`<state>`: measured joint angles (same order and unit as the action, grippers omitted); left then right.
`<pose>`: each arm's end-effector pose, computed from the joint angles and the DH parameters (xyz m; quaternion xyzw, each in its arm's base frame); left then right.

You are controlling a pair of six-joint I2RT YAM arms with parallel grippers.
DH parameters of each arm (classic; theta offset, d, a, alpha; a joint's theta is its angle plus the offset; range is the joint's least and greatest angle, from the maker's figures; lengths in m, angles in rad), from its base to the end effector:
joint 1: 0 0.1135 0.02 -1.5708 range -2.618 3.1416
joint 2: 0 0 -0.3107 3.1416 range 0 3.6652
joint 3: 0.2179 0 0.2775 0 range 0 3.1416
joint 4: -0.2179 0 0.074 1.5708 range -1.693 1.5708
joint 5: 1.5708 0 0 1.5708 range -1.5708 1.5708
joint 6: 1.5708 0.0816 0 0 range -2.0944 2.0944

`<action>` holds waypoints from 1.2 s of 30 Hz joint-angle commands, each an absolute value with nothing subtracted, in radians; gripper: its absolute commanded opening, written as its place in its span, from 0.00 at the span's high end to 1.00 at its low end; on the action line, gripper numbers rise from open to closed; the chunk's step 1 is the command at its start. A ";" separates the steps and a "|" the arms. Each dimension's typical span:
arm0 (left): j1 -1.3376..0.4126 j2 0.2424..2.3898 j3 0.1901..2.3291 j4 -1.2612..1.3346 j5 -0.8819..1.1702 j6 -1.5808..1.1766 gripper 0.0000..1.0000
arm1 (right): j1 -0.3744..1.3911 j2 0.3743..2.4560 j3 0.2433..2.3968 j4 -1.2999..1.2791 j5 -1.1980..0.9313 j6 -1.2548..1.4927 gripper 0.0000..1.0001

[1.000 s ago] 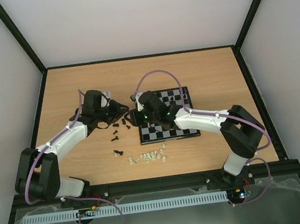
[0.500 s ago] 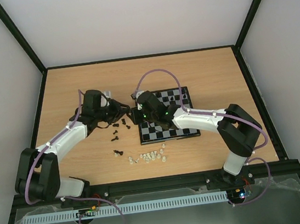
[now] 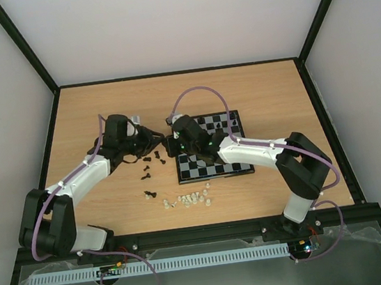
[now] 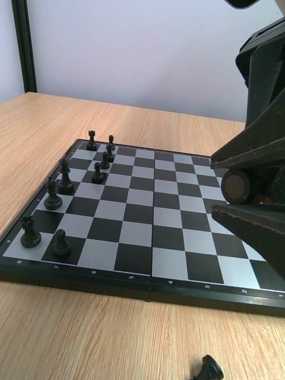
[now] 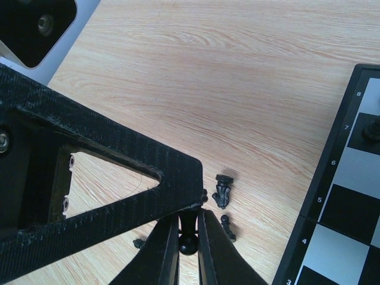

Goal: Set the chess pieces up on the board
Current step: Place the chess piece on the chessboard.

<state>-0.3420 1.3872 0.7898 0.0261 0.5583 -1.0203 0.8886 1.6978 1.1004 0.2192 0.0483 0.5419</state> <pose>0.3072 -0.1553 0.2387 -0.1562 0.8396 -0.4779 0.2056 0.2941 0.3558 0.2615 -0.1293 0.8171 0.3531 0.4369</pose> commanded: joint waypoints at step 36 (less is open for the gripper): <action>-0.195 1.285 0.822 -0.169 0.411 -0.775 0.62 | 0.663 2.203 1.947 -0.878 0.066 0.296 0.93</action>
